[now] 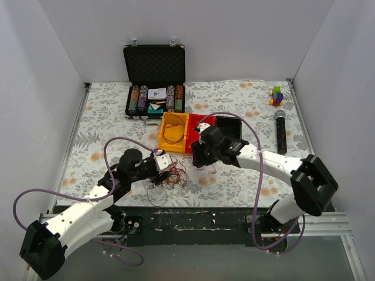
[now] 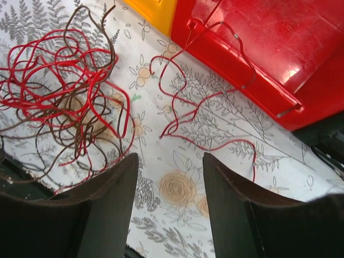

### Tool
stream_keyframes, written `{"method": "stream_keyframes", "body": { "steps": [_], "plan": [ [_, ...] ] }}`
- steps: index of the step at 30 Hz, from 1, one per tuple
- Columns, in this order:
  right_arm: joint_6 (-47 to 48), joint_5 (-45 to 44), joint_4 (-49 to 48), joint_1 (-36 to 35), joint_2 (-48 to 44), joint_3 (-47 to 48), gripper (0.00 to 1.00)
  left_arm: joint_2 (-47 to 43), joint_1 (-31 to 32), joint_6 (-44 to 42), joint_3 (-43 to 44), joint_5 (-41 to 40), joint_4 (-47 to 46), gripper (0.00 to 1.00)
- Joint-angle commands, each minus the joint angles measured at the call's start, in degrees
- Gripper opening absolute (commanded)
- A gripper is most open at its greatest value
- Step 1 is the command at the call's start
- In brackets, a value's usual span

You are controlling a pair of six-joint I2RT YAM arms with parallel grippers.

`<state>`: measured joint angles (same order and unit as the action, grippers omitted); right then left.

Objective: Untangle the cables

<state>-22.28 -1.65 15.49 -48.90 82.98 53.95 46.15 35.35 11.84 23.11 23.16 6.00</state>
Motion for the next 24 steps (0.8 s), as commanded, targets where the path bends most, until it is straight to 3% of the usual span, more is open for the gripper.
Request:
{"method": "stream_keyframes", "body": {
  "steps": [1,6,8,14,24],
  "plan": [
    [-1.09,-1.25,-5.64,-0.49,4.55,3.96,0.59,-2.29,-0.2,-1.2,-0.09,-0.22,0.68,0.59],
    [-2.06,-1.6,-6.87,-0.49,9.3,5.37,0.54,-3.08,-0.2,-1.29,0.61,0.83,1.56,0.58],
    [-1.98,-1.95,-8.19,-0.58,9.66,4.76,0.46,-3.17,-0.2,-1.11,1.05,1.36,2.0,0.58],
    [-0.84,-5.03,-8.89,-0.58,5.45,2.65,0.04,-3.35,-0.2,-1.73,1.23,1.63,2.44,0.57],
    [3.73,-8.28,0.67,-1.02,-13.62,6.33,0.01,-3.52,-0.2,-1.2,1.67,1.54,2.53,0.56]
  ]
}}
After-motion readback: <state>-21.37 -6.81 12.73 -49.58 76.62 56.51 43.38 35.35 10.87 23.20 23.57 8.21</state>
